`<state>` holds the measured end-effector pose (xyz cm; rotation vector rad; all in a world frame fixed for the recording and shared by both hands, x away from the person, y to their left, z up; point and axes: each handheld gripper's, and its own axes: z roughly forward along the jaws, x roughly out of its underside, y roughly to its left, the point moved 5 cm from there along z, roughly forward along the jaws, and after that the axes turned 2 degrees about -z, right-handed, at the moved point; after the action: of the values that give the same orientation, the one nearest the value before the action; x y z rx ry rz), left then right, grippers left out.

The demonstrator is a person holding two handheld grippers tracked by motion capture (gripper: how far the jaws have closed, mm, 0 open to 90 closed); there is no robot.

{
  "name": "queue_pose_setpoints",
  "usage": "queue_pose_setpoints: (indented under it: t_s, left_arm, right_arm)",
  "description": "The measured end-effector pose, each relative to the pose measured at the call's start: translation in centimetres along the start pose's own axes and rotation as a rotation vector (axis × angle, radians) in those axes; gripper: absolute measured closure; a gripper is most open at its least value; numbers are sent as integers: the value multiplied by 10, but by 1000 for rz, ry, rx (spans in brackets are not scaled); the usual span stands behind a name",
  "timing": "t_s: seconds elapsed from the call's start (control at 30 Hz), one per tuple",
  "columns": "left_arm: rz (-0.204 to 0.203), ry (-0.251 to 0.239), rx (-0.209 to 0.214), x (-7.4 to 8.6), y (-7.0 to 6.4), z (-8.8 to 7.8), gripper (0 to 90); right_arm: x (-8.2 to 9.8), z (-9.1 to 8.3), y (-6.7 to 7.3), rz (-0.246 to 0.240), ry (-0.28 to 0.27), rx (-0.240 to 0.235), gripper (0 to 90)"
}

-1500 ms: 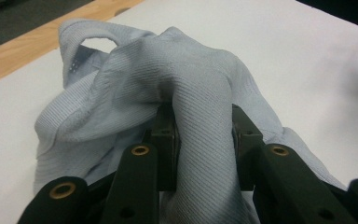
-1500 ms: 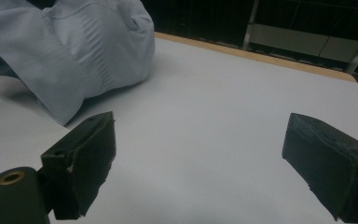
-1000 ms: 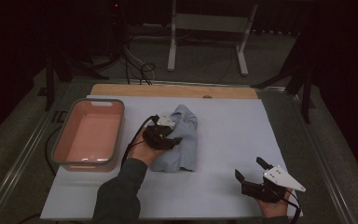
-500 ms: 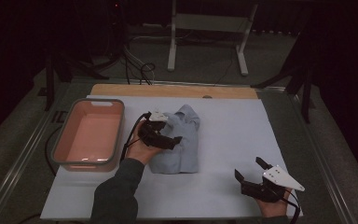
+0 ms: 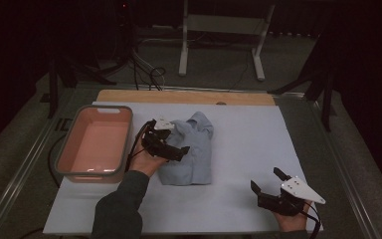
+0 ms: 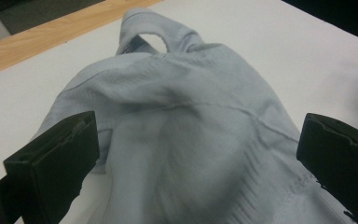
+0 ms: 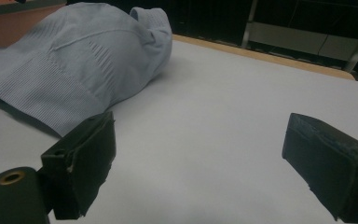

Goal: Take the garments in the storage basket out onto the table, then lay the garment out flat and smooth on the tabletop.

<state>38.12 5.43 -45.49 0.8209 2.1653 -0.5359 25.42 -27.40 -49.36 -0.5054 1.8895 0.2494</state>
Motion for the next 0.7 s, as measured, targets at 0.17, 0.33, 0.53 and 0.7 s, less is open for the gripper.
queue_pose_setpoints:
  t_s: [0.17, 0.33, 0.53, 0.7]
  left_arm:
    - [-6, 5, -27, 7, 6, -2, 2]
    - [-32, -23, -40, 9, 10, -8, 3]
    - [-45, -52, -59, 13, 16, -19, 2]
    - [-58, -70, -68, 17, 20, -27, 2]
  right_arm:
    - [0, 0, 1, 0, 2, -1, 99]
    - [0, -1, 0, 2, 1, 0, 99]
    - [0, 1, 2, -5, 3, -6, 98]
    - [-1, 2, 1, -1, 2, -7, 99]
